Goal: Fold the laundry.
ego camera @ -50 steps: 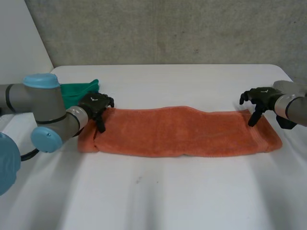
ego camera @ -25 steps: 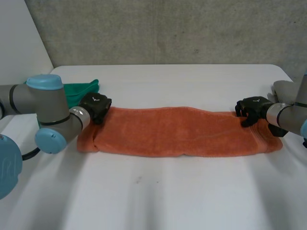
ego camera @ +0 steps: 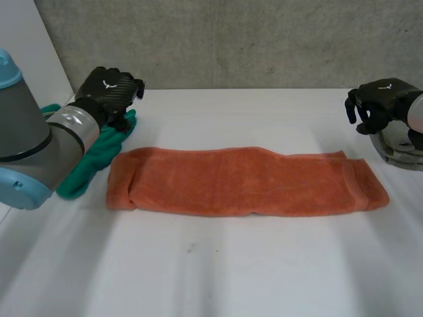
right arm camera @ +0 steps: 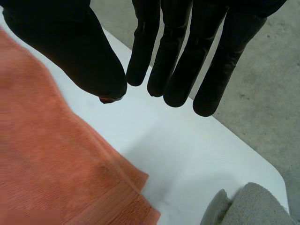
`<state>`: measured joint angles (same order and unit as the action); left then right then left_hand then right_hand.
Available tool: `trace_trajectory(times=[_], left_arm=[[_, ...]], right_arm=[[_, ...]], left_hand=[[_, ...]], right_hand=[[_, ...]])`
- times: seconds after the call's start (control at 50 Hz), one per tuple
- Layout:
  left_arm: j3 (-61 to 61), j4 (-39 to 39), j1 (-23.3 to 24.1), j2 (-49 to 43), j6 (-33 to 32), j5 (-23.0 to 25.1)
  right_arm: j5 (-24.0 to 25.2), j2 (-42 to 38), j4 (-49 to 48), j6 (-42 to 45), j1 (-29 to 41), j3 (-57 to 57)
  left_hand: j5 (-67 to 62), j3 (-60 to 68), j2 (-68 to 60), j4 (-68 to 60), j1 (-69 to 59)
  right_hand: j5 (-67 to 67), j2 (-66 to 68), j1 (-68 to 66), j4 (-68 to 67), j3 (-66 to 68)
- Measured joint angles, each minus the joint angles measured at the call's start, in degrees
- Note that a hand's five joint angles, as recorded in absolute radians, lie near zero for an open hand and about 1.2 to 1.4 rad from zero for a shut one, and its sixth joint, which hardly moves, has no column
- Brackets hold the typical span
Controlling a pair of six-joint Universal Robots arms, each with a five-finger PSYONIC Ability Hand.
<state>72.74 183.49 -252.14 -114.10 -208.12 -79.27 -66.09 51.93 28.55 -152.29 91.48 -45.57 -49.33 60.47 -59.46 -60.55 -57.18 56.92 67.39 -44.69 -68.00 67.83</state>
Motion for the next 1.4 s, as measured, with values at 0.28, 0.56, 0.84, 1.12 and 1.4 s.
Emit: trace_trajectory(times=[0.28, 0.56, 0.84, 1.12, 1.4], left_arm=[[-5.1, 0.5, -2.3, -14.5, 0.6, 1.3], [-11.3, 0.3, -2.8, -26.3, -0.5, 0.6], [-10.9, 0.2, -2.6, -26.5, -11.4, -6.7], [-8.9, 0.7, 0.3, -21.9, -13.2, -7.5], [1.2, 2.2, 3.4, -4.8, -11.4, -6.8]], right_arm=[[-1.6, 1.4, -7.0, 6.5, 0.7, -13.2], [-4.2, -9.2, -8.4, 6.4, 2.8, -8.6], [-4.3, -8.8, -8.4, 6.3, 3.0, -8.8], [-4.6, -7.2, -8.5, 6.0, 2.8, -10.0], [-4.1, -3.6, -7.8, 1.4, 2.6, -9.0]], left_hand=[[35.4, -35.9, 35.2, 36.6, 32.5], [23.0, -24.2, 23.2, 24.1, 20.0], [9.4, -9.8, 8.5, 9.6, 6.5], [-6.5, 7.6, -8.8, -8.1, -6.5], [-6.5, 7.6, -8.8, -8.1, -6.5]], right_hand=[[-48.4, -47.1, 27.7, 49.2, -48.5], [-48.4, -47.1, 27.7, 49.2, -48.5], [-48.4, -47.1, 27.7, 49.2, -48.5], [-48.4, -47.1, 27.7, 49.2, -48.5], [-48.4, -47.1, 27.7, 49.2, -48.5]])
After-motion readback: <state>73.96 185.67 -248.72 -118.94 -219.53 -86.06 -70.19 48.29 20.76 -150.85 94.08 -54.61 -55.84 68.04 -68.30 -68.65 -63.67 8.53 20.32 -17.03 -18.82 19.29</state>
